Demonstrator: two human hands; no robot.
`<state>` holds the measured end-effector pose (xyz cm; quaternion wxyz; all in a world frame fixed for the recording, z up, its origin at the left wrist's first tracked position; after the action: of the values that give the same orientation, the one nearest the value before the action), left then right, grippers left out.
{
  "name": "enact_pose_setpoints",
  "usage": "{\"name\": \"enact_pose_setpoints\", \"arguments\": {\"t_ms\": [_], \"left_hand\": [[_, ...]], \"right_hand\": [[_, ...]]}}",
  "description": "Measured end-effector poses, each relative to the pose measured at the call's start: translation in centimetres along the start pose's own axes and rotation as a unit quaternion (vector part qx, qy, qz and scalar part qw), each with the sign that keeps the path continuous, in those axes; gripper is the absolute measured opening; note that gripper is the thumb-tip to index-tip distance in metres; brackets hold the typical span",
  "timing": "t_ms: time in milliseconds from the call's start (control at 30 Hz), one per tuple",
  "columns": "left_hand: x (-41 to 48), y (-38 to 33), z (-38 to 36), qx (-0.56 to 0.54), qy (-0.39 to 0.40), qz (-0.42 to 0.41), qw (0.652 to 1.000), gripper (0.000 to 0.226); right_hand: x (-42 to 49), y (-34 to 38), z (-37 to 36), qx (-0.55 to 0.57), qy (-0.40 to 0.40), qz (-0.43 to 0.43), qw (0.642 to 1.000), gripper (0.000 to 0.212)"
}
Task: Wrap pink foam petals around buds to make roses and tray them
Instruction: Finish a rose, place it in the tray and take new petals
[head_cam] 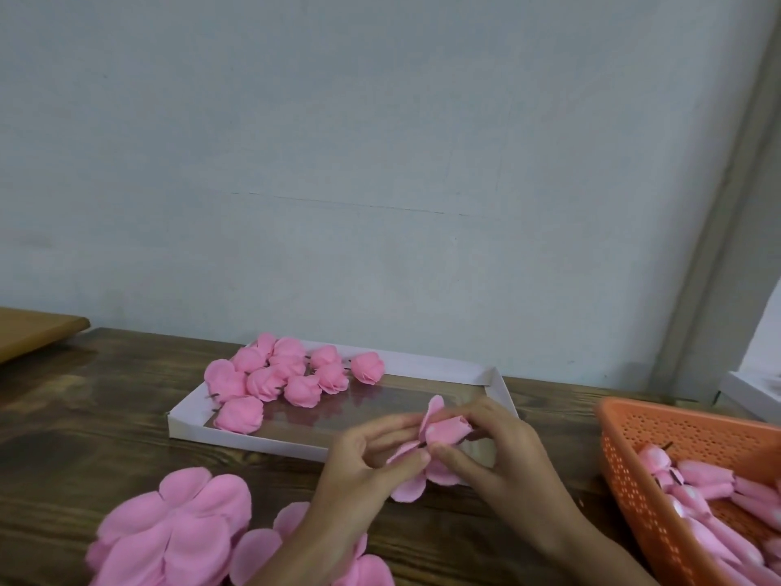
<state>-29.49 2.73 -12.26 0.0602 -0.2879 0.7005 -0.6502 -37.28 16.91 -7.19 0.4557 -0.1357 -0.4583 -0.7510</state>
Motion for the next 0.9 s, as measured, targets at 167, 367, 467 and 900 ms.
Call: {"name": "enact_pose_setpoints", "arguments": {"t_ms": [167,367,467,900], "left_hand": [[-0.3,-0.5,-0.7,0.008,0.018,-0.012,1.000,0.028],[-0.2,-0.3,-0.7,-0.016,0.010,0.010,1.000,0.032],[-0.3,-0.5,-1.1,-0.021,0.033,-0.001,0.999,0.027],[0.0,0.2,0.7,-0.059,-0.048,0.037,0.996,0.043]], "right_hand": [[0.2,0.2,0.8,0.060,-0.025,-0.038,0.997,0.035],[0.5,-0.3,1.3,0.099,-0.043,-0.069,0.992,0.043],[0.3,-0.6,0.5,0.172,0.003,-0.100,0.980,0.047],[0.2,-1.1,0.5,0.239,-0.015,-0.136,0.961,0.031]]}}
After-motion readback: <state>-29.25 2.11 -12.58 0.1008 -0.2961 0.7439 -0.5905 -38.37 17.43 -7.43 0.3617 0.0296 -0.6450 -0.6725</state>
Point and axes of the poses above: each hand's wrist, its own x-axis towards the middle knuckle, its own z-axis out of the back of the hand, y = z × x, the point moved 8 cm from there along x, towards the middle knuckle, and after that the axes turned 7 degrees about -y, right-handed, at the moved point
